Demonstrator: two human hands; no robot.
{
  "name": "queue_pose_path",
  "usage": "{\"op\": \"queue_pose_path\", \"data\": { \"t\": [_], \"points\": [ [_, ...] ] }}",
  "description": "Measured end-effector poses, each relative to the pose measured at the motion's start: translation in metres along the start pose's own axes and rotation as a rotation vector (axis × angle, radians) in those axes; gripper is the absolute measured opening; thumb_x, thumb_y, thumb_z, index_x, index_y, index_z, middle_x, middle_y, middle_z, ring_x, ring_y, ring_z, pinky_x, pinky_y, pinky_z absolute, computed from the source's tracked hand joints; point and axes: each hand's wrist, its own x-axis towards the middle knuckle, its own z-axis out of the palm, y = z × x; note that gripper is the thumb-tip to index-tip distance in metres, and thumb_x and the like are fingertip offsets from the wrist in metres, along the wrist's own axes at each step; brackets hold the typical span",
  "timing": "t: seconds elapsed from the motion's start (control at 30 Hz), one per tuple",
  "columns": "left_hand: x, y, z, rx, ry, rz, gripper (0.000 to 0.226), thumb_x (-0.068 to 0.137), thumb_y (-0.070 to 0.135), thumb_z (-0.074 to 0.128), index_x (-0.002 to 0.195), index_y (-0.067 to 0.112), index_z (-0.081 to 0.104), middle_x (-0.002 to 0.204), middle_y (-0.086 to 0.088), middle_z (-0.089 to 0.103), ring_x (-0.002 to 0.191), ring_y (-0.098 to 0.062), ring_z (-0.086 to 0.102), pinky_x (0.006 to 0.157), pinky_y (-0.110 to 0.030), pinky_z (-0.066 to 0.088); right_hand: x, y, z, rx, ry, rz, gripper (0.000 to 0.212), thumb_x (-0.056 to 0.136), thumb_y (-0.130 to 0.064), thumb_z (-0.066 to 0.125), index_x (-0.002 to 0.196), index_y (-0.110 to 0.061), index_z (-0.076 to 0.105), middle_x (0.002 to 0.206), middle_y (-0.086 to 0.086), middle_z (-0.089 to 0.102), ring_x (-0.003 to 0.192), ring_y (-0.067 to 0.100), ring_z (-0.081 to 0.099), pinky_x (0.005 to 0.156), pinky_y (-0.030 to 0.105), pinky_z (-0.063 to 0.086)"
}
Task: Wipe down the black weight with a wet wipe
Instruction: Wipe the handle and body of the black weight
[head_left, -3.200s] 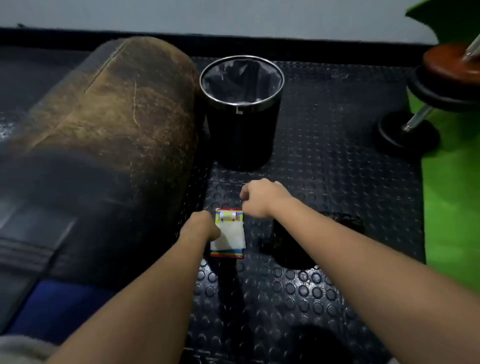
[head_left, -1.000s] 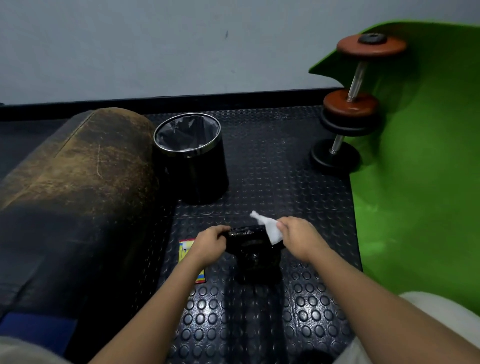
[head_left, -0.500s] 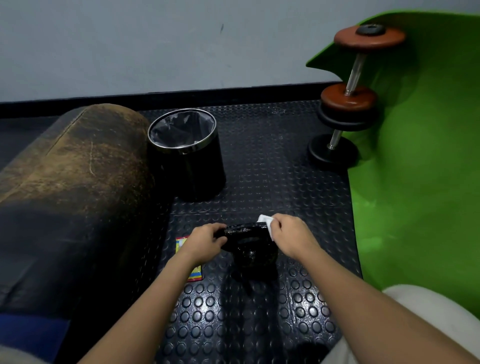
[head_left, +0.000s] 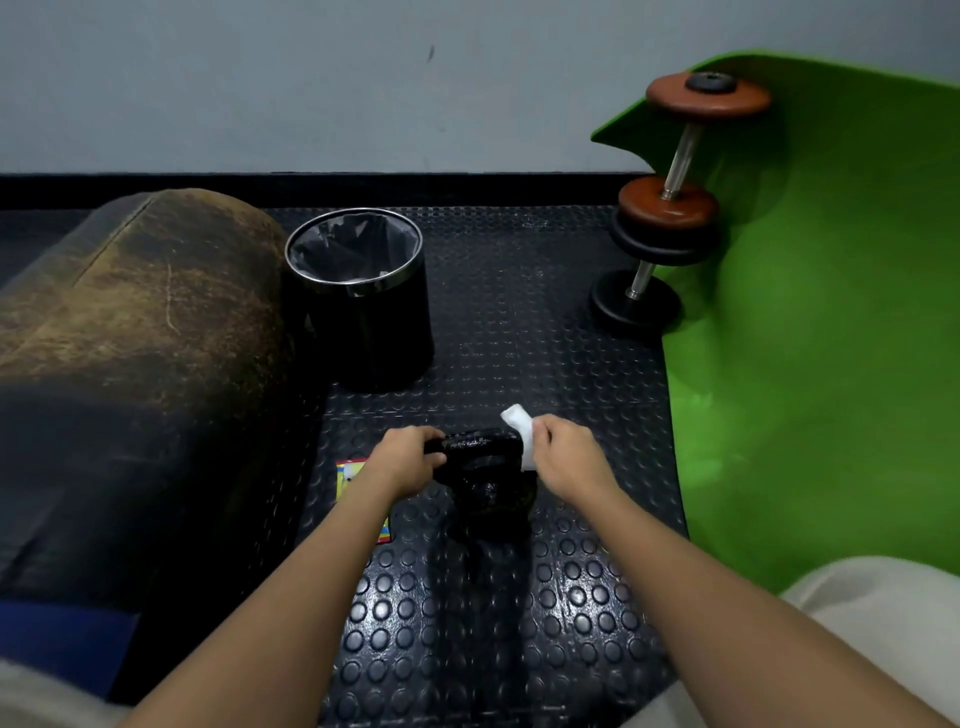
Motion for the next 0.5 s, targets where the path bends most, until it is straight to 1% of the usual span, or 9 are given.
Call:
{"op": "queue_pose_path", "data": {
  "t": [0.1, 0.13, 0.2, 0.23, 0.3, 0.37, 0.43, 0.47, 0.5],
  "points": [
    [0.002, -0.002, 0.002, -0.010, 0.001, -0.009, 0.042, 0.091, 0.028, 0.060, 0.133, 0.027, 0.053, 0.130, -0.010, 0.057, 0.114, -0.028, 0.057, 0.097, -0.039, 0.048, 0.006, 0.005, -0.003, 0.016, -0.035, 0.094, 0.035, 0.102, -0.032, 0.031, 0.098, -0.021, 0.064, 0.087, 0.001, 0.063, 0.070, 0.018, 0.057, 0.053, 0.029, 0.036],
    [0.003, -0.003, 0.002, -0.012, -0.003, -0.009, 0.042, 0.091, 0.028, 0.060, 0.132, 0.027, 0.053, 0.130, -0.010, 0.057, 0.114, -0.028, 0.057, 0.097, -0.038, 0.048, 0.008, 0.005, 0.000, 0.014, -0.040, 0.080, 0.034, 0.102, -0.032, 0.031, 0.093, -0.021, 0.063, 0.085, 0.000, 0.063, 0.071, 0.018, 0.057, 0.055, 0.030, 0.037],
    [0.007, -0.005, 0.002, -0.025, -0.009, -0.014, 0.043, 0.090, 0.028, 0.061, 0.132, 0.027, 0.054, 0.129, -0.009, 0.057, 0.113, -0.027, 0.057, 0.096, -0.038, 0.049, 0.007, 0.001, 0.008, 0.003, -0.024, -0.040, 0.036, 0.103, -0.032, 0.032, 0.082, -0.025, 0.060, 0.086, -0.004, 0.063, 0.079, 0.019, 0.057, 0.065, 0.032, 0.040],
    [0.008, -0.005, 0.002, -0.030, -0.008, -0.018, 0.043, 0.090, 0.027, 0.062, 0.132, 0.027, 0.054, 0.129, -0.009, 0.057, 0.113, -0.026, 0.058, 0.096, -0.038, 0.049, 0.004, -0.002, 0.013, -0.003, -0.007, -0.126, 0.036, 0.104, -0.032, 0.033, 0.085, -0.026, 0.062, 0.091, -0.007, 0.064, 0.085, 0.016, 0.057, 0.073, 0.032, 0.042],
    [0.010, -0.007, 0.003, -0.029, -0.004, -0.017, 0.043, 0.090, 0.027, 0.062, 0.132, 0.028, 0.054, 0.129, -0.008, 0.057, 0.112, -0.026, 0.058, 0.096, -0.038, 0.049, -0.002, -0.002, 0.019, 0.022, 0.032, -0.265, 0.035, 0.105, -0.034, 0.034, 0.107, -0.026, 0.068, 0.104, -0.013, 0.064, 0.095, 0.009, 0.054, 0.088, 0.029, 0.041],
    [0.012, -0.009, 0.005, -0.030, -0.011, -0.015, 0.042, 0.090, 0.027, 0.062, 0.132, 0.028, 0.054, 0.128, -0.008, 0.058, 0.110, -0.024, 0.059, 0.093, -0.036, 0.051, -0.005, 0.007, 0.020, 0.099, 0.082, -0.271, 0.035, 0.105, -0.035, 0.036, 0.118, -0.027, 0.067, 0.111, -0.017, 0.063, 0.101, 0.004, 0.054, 0.091, 0.025, 0.041],
    [0.012, -0.010, 0.005, -0.030, -0.015, -0.013, 0.042, 0.090, 0.027, 0.062, 0.132, 0.028, 0.054, 0.128, -0.007, 0.058, 0.108, -0.023, 0.060, 0.090, -0.034, 0.051, -0.008, 0.019, 0.018, 0.189, 0.145, -0.154, 0.033, 0.105, -0.034, 0.039, 0.118, -0.026, 0.068, 0.110, -0.016, 0.064, 0.098, 0.005, 0.057, 0.084, 0.026, 0.047],
    [0.013, -0.010, 0.004, -0.032, -0.016, -0.012, 0.042, 0.090, 0.027, 0.062, 0.132, 0.028, 0.054, 0.128, -0.008, 0.058, 0.108, -0.024, 0.060, 0.090, -0.035, 0.052, -0.007, 0.024, 0.017, 0.217, 0.150, -0.078, 0.033, 0.105, -0.034, 0.039, 0.114, -0.025, 0.069, 0.104, -0.012, 0.067, 0.088, 0.006, 0.059, 0.074, 0.026, 0.049],
    [0.013, -0.010, 0.004, -0.032, -0.017, -0.010, 0.043, 0.090, 0.028, 0.063, 0.131, 0.028, 0.054, 0.128, -0.008, 0.059, 0.109, -0.024, 0.061, 0.091, -0.036, 0.052, -0.005, 0.026, 0.016, 0.234, 0.130, -0.002, 0.033, 0.105, -0.034, 0.038, 0.106, -0.022, 0.069, 0.094, -0.007, 0.068, 0.074, 0.008, 0.058, 0.062, 0.026, 0.046]
  ]
}}
